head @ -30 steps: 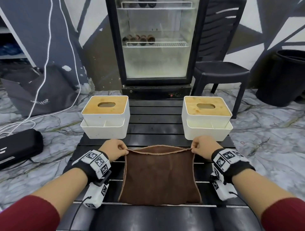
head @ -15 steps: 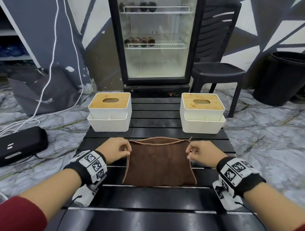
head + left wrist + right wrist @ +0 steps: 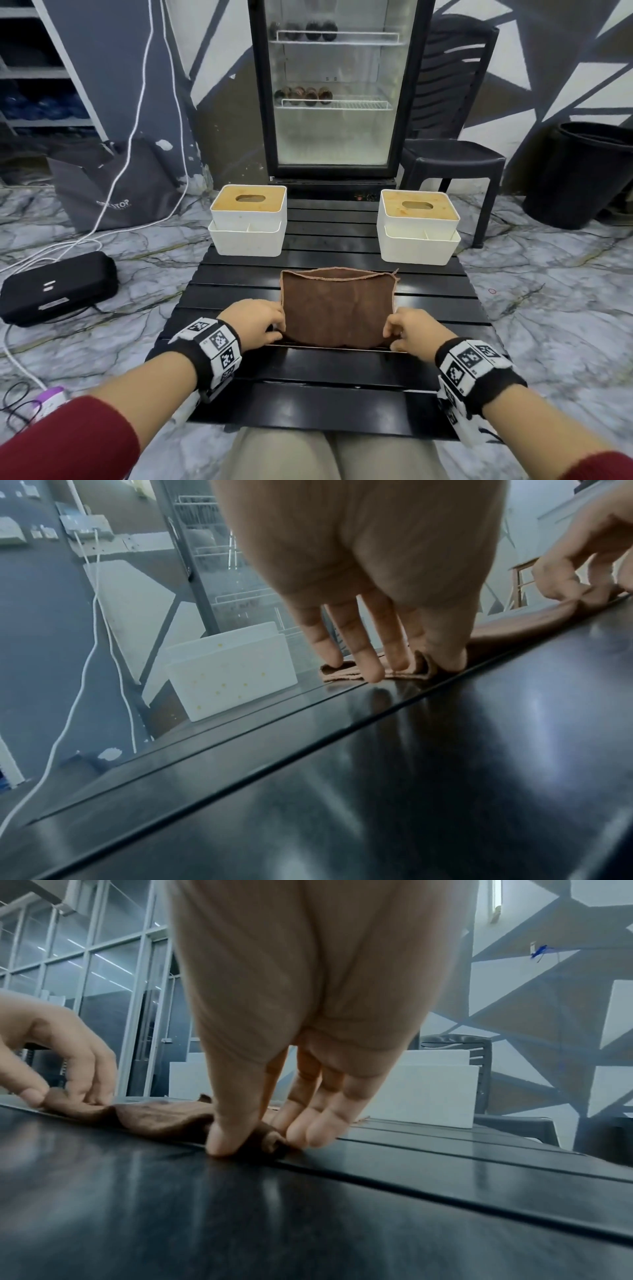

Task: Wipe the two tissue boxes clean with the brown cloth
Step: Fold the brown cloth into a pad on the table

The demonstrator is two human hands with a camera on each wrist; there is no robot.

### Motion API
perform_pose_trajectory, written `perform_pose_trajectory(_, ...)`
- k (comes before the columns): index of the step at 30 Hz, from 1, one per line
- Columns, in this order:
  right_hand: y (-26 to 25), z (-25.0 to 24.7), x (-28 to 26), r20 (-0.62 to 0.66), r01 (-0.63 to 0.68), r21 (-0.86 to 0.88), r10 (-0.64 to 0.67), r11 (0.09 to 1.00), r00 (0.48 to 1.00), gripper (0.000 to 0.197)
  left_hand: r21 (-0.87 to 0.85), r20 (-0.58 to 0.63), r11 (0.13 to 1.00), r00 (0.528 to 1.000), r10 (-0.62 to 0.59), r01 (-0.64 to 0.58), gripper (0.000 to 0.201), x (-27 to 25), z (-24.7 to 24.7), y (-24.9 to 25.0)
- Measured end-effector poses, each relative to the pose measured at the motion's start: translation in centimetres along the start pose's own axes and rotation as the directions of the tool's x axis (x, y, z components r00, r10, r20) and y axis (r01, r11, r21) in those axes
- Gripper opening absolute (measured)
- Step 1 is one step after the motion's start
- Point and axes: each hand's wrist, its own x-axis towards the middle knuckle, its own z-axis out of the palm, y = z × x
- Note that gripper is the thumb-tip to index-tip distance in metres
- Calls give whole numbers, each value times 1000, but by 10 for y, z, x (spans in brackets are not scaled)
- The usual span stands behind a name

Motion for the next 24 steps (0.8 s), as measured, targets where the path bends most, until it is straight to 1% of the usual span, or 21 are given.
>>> perform_pose_trajectory(2, 1, -2, -1, -3, -32, -15, 32, 999, 999, 17, 3, -22, 1000, 1000, -16, 17, 20, -1, -1, 2)
perform_pose_trajectory(4, 2, -5, -4, -11, -49, -6, 49, 999, 999, 15, -69, -58, 997, 997, -48, 44, 17, -4, -3, 2)
perform_pose_trajectory(6, 2, -10, -11, -31, -41, 25, 42, 999, 999, 13, -151, -98, 988, 993, -60, 45, 14, -9, -7, 2)
perform_pose_trajectory(9, 0, -17, -29, -34, 0, 67, 2, 998, 999, 10, -216, -137, 976, 989, -46, 15, 12, -24, -13, 2)
perform_pose_trajectory(12, -1, -20, -50, 43, 51, 77, -55, 996, 998, 8, -258, -87, 966, 996, -1, -22, 11, -39, -14, 3)
perform_pose_trajectory(14, 0, -21, -59, 80, 68, 93, -76, 993, 994, 10, -316, -65, 948, 998, 9, -29, 6, -45, -13, 6)
perform_pose_trajectory(16, 2, -23, -59, 37, 58, 135, -64, 989, 997, 18, -373, -84, 928, 996, -21, -12, 5, -44, -13, 7)
perform_pose_trajectory(18, 5, -26, -50, -71, 28, 187, -15, 982, 997, 21, -412, -133, 911, 987, -88, 25, 9, -35, -15, 7)
perform_pose_trajectory(20, 8, -27, -37, -159, -7, 224, 43, 975, 986, 23, -436, -176, 896, 969, -176, 83, 11, -20, -16, 3)
perform_pose_trajectory(22, 11, -26, -22, -209, -35, 242, 88, 970, 974, 23, -454, -193, 880, 949, -248, 138, 13, -4, -16, -2)
perform_pose_trajectory(24, 14, -23, -6, -226, -65, 259, 126, 964, 966, 19, -488, -184, 854, 936, -300, 178, 18, 11, -12, -6)
